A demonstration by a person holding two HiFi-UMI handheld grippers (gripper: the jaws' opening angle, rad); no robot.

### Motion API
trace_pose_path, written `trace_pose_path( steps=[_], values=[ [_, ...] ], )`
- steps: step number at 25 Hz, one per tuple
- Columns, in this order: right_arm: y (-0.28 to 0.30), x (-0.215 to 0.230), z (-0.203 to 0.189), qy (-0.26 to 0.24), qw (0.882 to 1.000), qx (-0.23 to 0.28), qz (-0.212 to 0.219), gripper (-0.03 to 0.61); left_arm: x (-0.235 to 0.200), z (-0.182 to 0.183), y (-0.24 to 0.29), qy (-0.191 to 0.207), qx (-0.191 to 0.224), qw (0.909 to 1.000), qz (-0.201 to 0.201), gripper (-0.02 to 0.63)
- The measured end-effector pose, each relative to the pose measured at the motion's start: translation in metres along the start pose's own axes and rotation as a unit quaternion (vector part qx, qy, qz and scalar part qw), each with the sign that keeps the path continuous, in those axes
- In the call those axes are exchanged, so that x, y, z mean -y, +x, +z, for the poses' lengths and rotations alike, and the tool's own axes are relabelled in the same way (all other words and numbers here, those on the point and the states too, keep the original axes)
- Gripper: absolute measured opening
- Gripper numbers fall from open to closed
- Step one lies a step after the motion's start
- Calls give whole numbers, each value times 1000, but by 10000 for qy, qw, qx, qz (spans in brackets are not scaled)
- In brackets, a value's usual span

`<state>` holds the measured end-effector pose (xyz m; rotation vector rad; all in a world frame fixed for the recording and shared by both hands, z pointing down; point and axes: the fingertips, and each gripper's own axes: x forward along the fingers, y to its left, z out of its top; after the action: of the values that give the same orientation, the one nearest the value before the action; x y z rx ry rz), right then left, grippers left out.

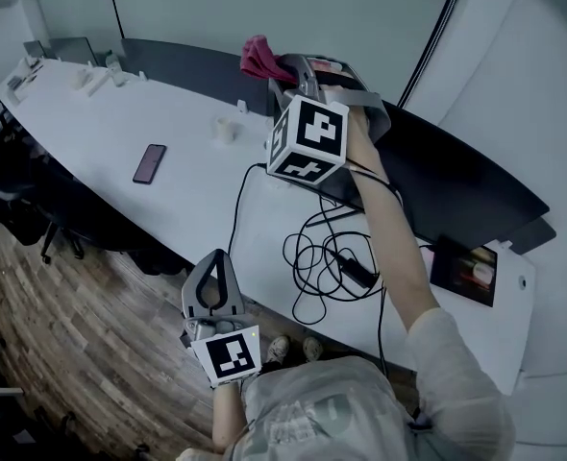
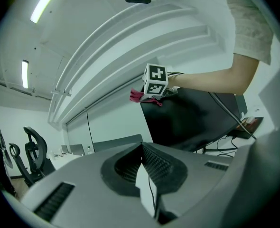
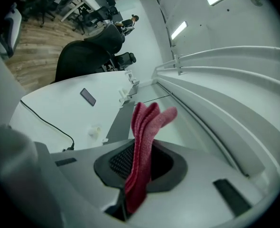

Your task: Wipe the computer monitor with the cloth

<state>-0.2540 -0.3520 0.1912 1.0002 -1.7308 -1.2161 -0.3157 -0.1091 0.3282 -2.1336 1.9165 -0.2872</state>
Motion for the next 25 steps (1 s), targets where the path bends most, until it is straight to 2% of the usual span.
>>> trace_pose_path(
  steps=[9,18,22,25],
  values=[
    [3,1,-10,-71,9997,-240,79,57,7,0,1,-79,19,10000,-37,5],
    [-3,-7,-17,-194,9983,-366,405,56,17,5,3,7,-8,9999,-100,5],
    [-18,-9,-29,-91,9973,-485,535,57,25,10,6,39,41,9998,-189,5],
    [-31,-4,-43,7,9973,-554,480,57,35,17,10,59,119,9995,-295,5]
  ],
)
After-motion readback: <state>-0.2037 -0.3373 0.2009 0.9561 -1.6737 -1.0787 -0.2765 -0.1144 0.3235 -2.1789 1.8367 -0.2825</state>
